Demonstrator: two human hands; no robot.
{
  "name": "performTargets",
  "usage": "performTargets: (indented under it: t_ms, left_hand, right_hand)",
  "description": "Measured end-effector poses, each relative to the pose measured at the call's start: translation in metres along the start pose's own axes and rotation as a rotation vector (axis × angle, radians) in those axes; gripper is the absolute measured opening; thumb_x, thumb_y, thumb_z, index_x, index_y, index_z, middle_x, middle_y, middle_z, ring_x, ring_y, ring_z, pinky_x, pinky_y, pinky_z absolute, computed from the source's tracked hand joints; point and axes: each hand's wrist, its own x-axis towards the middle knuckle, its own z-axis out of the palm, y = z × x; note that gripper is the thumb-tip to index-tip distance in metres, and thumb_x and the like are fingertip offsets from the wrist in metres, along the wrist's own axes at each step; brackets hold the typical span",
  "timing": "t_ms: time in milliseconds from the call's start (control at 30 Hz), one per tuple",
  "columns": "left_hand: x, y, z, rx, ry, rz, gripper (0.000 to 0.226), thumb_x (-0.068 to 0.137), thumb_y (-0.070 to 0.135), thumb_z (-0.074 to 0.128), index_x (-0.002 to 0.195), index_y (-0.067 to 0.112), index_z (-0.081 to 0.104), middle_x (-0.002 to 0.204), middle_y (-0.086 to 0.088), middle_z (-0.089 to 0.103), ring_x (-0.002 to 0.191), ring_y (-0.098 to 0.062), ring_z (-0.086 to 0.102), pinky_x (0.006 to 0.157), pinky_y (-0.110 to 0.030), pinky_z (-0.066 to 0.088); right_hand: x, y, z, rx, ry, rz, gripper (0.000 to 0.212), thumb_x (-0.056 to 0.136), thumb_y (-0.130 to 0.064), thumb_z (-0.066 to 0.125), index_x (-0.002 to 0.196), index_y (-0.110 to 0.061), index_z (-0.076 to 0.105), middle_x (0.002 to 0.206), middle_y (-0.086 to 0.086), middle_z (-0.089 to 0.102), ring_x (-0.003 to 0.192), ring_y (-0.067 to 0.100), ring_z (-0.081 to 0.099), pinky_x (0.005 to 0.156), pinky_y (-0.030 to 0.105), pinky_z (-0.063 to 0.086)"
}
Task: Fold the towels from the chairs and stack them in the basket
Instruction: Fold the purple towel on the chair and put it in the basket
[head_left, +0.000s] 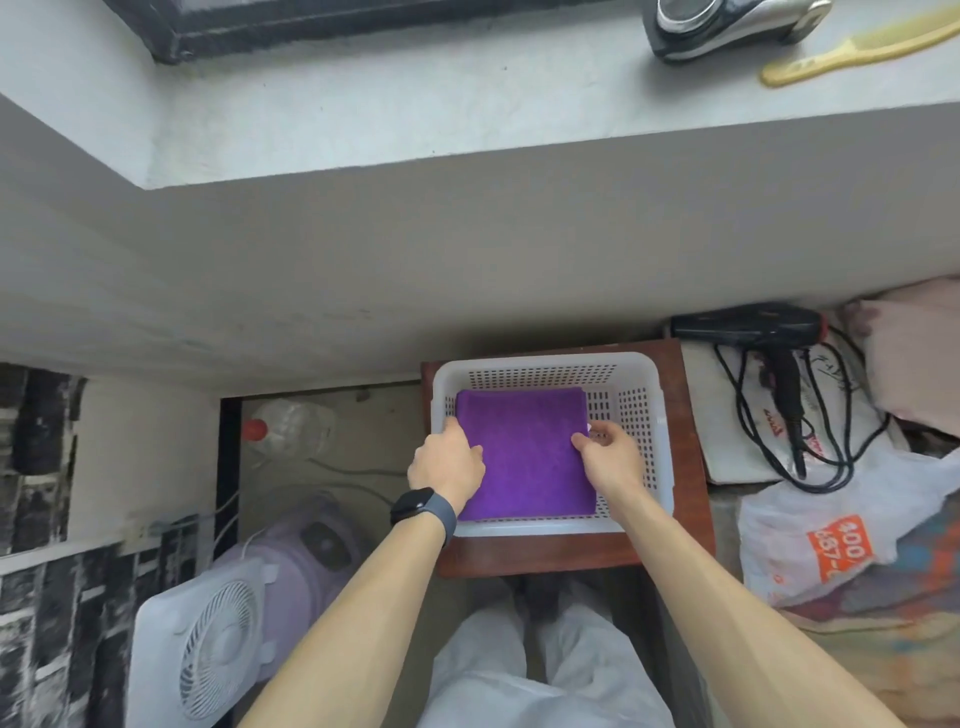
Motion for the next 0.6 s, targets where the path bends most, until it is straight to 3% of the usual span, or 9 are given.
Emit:
performTargets:
  t_ms: [67,133,200,267,300,367,600]
  left_hand:
    - [-0.010,0.002,-0.002,0.126,0.158,0.019,0.060,0.094,0.047,0.054,0.143,0.017,0.035,0.128,-0.011,0.057,0.109,-0.031,0.061,0.073,-0.038,0.052]
    - [-0.015,0.001,0.002,0.210,0.346,0.173,0.066,0.091,0.051,0.053,0.146,0.018,0.036,0.133,-0.011,0.052,0.109,-0.029,0.057,0.074,-0.039,0.051]
    - [-0.004,-0.007,0.013,0.242,0.424,0.392,0.066,0.092,0.050,0.048,0.150,0.020,0.037,0.145,-0.010,0.047,0.126,-0.029,0.050,0.095,-0.046,0.045]
    - [0.008,-0.018,0.025,0.284,0.380,0.512,0.066,0.096,0.050,0.039,0.155,0.022,0.031,0.161,-0.006,0.031,0.148,-0.026,0.027,0.119,-0.052,0.016]
    - [0.013,-0.024,0.032,0.300,0.358,0.522,0.065,0.098,0.051,0.034,0.156,0.023,0.027,0.163,-0.005,0.024,0.152,-0.024,0.017,0.121,-0.052,0.001]
    - [0.019,-0.033,0.047,0.320,0.329,0.485,0.066,0.100,0.055,0.029,0.157,0.024,0.022,0.165,-0.002,0.018,0.154,-0.021,0.007,0.121,-0.051,-0.011]
    - [0.030,-0.030,0.072,0.343,0.320,0.431,0.068,0.100,0.058,0.025,0.157,0.021,0.020,0.163,-0.006,0.018,0.153,-0.024,0.009,0.122,-0.049,-0.009]
  right_hand:
    - [-0.007,0.002,0.002,-0.003,0.061,-0.074,0.046,0.096,-0.037,0.063,0.137,-0.022,0.049,0.134,0.001,0.056,0.121,0.022,0.056,0.100,0.040,0.050]
    - [-0.015,0.005,0.007,-0.190,0.207,-0.296,0.059,0.093,-0.042,0.062,0.144,-0.019,0.042,0.147,0.004,0.044,0.136,0.024,0.042,0.111,0.044,0.040]
    - [-0.017,0.006,0.016,-0.480,0.314,-0.606,0.060,0.095,-0.042,0.057,0.147,-0.016,0.040,0.156,0.008,0.036,0.144,0.025,0.032,0.117,0.046,0.032]
    - [-0.010,0.008,0.027,-0.721,0.265,-0.800,0.061,0.099,-0.042,0.047,0.154,-0.018,0.034,0.165,0.008,0.025,0.152,0.026,0.020,0.122,0.049,0.022]
    - [-0.002,0.013,0.032,-0.814,0.203,-0.818,0.063,0.102,-0.044,0.040,0.158,-0.019,0.027,0.168,0.006,0.016,0.155,0.025,0.011,0.124,0.051,0.016]
    - [0.016,0.028,0.035,-0.931,0.107,-0.775,0.066,0.104,-0.050,0.026,0.161,-0.021,0.014,0.170,0.004,0.005,0.156,0.021,-0.003,0.124,0.056,0.009]
    - [0.038,0.045,0.036,-1.035,0.086,-0.714,0.070,0.102,-0.061,0.016,0.161,-0.028,0.001,0.169,-0.002,-0.005,0.155,0.017,-0.012,0.124,0.052,-0.006]
